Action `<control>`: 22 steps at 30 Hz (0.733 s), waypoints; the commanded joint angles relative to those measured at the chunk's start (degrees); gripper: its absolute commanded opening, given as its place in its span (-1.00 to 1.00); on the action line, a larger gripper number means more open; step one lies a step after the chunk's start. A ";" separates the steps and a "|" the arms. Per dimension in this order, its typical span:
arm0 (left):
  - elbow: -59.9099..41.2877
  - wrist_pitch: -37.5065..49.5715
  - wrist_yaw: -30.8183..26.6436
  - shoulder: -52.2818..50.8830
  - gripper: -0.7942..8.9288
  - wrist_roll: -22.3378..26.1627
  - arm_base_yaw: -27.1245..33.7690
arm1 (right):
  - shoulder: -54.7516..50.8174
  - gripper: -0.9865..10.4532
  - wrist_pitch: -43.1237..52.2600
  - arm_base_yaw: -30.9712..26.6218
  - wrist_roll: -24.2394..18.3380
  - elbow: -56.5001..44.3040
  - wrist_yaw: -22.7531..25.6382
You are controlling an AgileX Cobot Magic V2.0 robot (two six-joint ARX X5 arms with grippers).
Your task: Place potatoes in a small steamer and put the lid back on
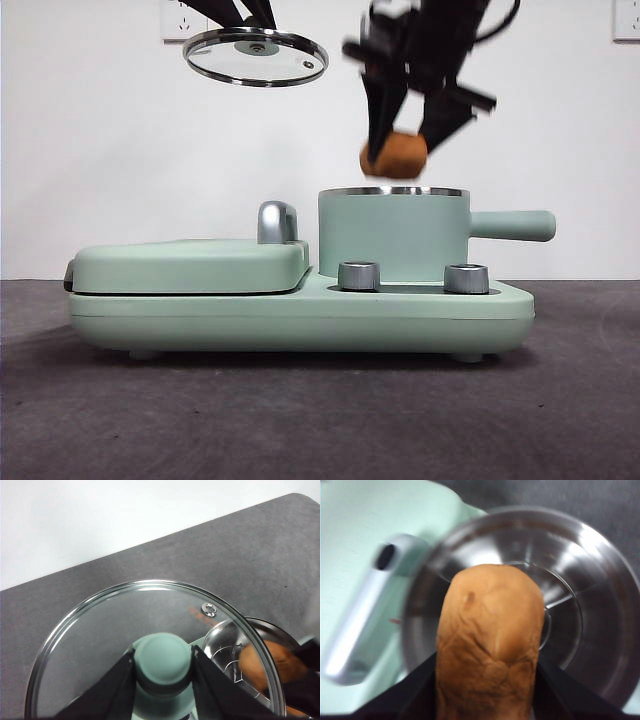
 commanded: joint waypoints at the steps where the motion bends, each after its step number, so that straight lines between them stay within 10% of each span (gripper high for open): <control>1: 2.10 1.46 0.26 -0.52 -0.81 0.37 -0.33 | 2.93 -0.60 -0.11 0.00 -1.62 1.49 -0.31; 22: 2.10 1.05 0.26 -0.52 -0.81 -0.07 -0.70 | 4.94 -0.23 0.28 -0.42 -3.48 1.70 0.22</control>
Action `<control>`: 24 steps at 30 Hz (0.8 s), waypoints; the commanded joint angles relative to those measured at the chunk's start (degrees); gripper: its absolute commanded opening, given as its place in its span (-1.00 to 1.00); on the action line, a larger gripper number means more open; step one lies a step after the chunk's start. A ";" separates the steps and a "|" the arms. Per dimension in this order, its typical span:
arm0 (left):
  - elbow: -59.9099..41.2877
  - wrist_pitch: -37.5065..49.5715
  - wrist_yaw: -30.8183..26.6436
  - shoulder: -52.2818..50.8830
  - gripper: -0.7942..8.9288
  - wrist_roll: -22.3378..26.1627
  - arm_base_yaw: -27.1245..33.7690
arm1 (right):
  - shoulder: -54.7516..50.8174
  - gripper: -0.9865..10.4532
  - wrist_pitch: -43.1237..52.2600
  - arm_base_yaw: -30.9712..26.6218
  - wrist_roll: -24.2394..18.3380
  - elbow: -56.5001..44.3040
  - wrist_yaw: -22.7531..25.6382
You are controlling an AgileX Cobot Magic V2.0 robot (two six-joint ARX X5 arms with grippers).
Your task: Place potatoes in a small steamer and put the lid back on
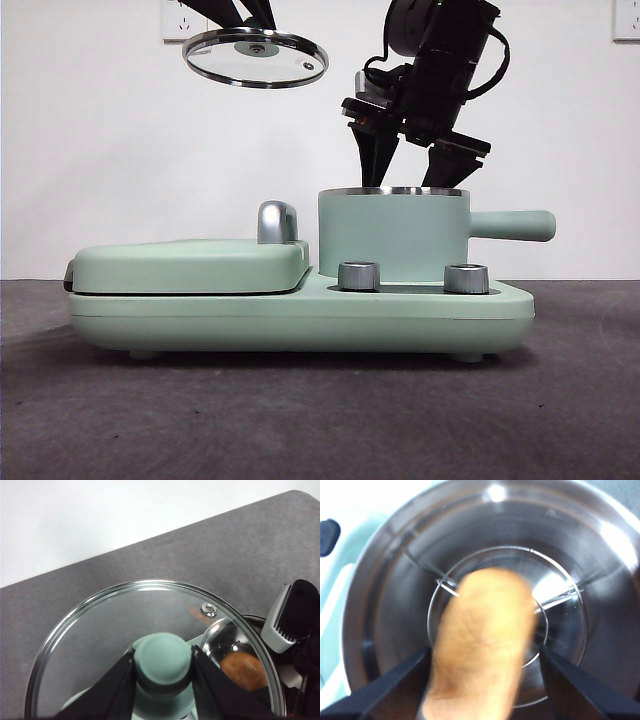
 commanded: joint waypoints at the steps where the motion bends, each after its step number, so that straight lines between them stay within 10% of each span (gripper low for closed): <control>1: 2.10 1.51 0.26 -0.52 -0.81 -0.02 -0.50 | 0.31 -0.23 -0.96 -0.13 -0.68 2.10 0.07; 24: 2.05 0.50 0.26 -0.50 -0.81 0.00 -5.77 | -26.82 -0.23 -19.12 -0.96 -0.76 0.68 3.34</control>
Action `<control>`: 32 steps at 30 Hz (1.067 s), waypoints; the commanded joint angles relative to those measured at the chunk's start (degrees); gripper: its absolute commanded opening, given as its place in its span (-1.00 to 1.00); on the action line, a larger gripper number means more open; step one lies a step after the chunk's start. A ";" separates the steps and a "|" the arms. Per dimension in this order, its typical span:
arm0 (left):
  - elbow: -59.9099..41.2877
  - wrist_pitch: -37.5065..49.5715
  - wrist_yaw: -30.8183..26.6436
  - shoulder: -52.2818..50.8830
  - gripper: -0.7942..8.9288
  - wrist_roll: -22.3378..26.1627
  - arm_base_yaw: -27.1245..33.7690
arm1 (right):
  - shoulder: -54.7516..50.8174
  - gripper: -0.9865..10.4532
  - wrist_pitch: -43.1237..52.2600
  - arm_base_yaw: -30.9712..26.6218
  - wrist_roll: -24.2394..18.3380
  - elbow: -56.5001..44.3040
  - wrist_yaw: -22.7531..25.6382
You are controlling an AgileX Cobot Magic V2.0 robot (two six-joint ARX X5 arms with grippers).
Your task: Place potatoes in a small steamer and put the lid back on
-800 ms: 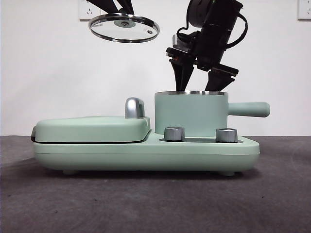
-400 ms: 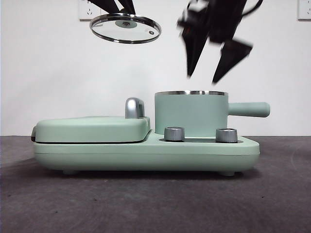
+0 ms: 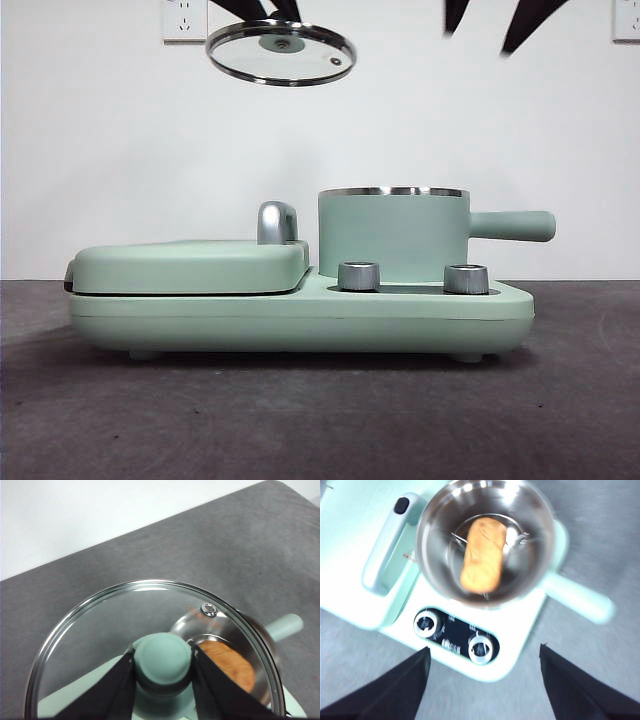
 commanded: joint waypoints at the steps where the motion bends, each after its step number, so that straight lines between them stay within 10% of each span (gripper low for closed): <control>1: 2.05 1.38 0.28 -0.48 -0.81 -0.02 -1.81 | -4.39 -0.23 -0.37 0.61 -0.57 -1.18 0.13; 32: 2.01 8.44 1.62 11.93 -0.81 2.10 -9.90 | -64.54 -0.23 17.73 4.85 9.29 -59.60 0.02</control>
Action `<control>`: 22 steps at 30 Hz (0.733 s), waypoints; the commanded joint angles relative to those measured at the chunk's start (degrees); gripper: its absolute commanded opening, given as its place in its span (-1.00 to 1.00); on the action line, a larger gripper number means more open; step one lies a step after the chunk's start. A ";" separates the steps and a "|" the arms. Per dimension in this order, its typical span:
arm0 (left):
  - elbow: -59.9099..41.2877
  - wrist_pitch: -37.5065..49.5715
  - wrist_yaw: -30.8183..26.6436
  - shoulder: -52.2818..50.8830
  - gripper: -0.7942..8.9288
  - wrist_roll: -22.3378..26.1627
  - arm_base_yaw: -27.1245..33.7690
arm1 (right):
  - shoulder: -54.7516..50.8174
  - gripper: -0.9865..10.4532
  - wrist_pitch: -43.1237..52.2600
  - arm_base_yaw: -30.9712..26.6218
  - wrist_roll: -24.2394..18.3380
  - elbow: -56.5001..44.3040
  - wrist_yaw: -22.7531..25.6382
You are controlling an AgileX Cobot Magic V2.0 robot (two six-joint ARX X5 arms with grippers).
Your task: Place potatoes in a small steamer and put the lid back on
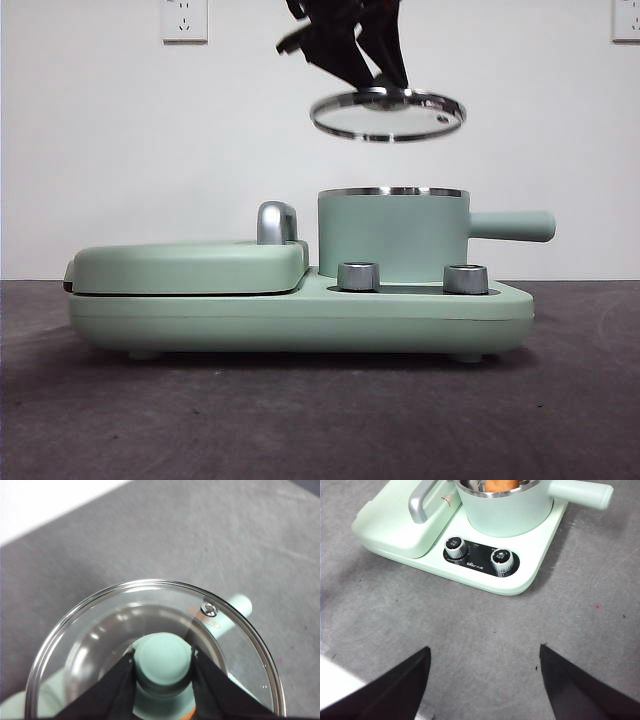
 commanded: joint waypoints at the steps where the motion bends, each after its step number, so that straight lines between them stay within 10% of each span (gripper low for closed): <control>1: 2.01 1.84 0.33 2.10 -0.81 0.50 -0.59 | 0.07 -0.23 0.85 0.31 1.05 0.46 0.07; 22: 2.01 3.32 2.25 5.99 -0.81 0.31 0.92 | 0.07 -0.23 1.05 0.31 3.61 0.46 0.11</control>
